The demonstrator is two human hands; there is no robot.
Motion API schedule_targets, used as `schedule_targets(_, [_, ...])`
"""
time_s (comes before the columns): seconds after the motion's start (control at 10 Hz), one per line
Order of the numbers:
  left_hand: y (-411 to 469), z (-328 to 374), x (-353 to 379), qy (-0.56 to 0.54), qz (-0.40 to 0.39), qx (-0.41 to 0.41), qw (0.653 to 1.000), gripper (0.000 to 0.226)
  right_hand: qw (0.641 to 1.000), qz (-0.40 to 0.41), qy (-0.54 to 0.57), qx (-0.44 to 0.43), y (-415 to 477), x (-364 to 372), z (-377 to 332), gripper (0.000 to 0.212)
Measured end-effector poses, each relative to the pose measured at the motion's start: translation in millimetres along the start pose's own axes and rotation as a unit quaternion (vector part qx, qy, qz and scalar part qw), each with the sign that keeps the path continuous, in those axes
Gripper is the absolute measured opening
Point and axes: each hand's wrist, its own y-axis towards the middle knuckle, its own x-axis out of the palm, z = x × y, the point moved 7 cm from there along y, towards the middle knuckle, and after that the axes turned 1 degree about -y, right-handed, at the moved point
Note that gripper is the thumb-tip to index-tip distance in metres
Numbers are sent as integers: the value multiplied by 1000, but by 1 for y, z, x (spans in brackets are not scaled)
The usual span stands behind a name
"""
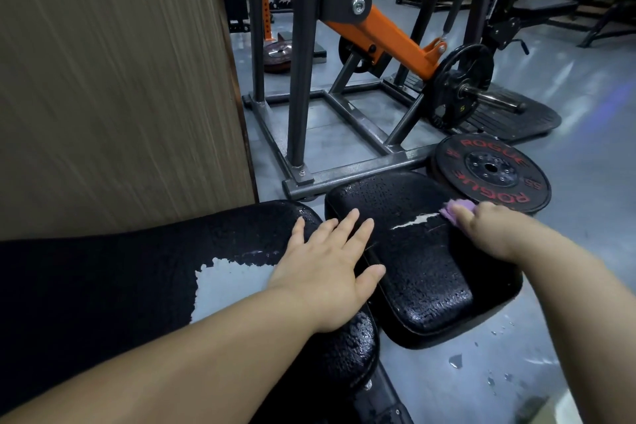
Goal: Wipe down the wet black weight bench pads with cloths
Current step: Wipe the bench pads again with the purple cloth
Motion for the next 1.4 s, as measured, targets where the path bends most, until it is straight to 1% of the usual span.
schedule_targets(0.1, [1,0,1,0,2,1,1000,65,1000,-18,-21,12,-17,7,11,47])
schedule_targets(0.2, [1,0,1,-4,4,1,1000,66,999,-28,-29,17,-11,-2,1,50])
schedule_targets(0.3, [0,1,2,-6,3,2,1000,66,999,-37,11,25,7,-17,-28,48])
schedule_targets(0.5, [1,0,0,-3,7,-2,1000,66,995,-14,89,-35,64,-33,-83,40])
schedule_targets(0.6, [0,1,-1,-1,9,-2,1000,66,993,-1,108,-56,64,-39,-94,43])
schedule_targets(0.7, [0,1,-2,-2,10,-1,1000,66,997,-5,55,-51,59,-32,-77,55])
schedule_targets(0.8, [0,0,-1,-5,9,2,1000,66,1000,-4,23,-6,53,-30,-51,70])
schedule_targets(0.9, [1,0,0,-9,10,4,1000,66,999,-35,7,8,35,-29,-45,55])
schedule_targets(1.0, [1,0,0,-10,9,4,1000,66,996,-67,50,27,30,-32,-54,46])
schedule_targets(1.1, [1,1,1,-10,7,3,1000,67,992,-62,102,51,44,-33,-59,45])
schedule_targets(1.2, [1,1,1,-14,6,2,1000,67,973,-54,-203,-91,76,-22,-88,58])
schedule_targets(1.3, [1,0,1,-19,8,3,1000,67,998,-35,-28,-46,76,-34,-96,33])
schedule_targets(1.4, [1,0,1,-18,8,3,1000,67,986,-38,-115,-115,72,-41,-118,37])
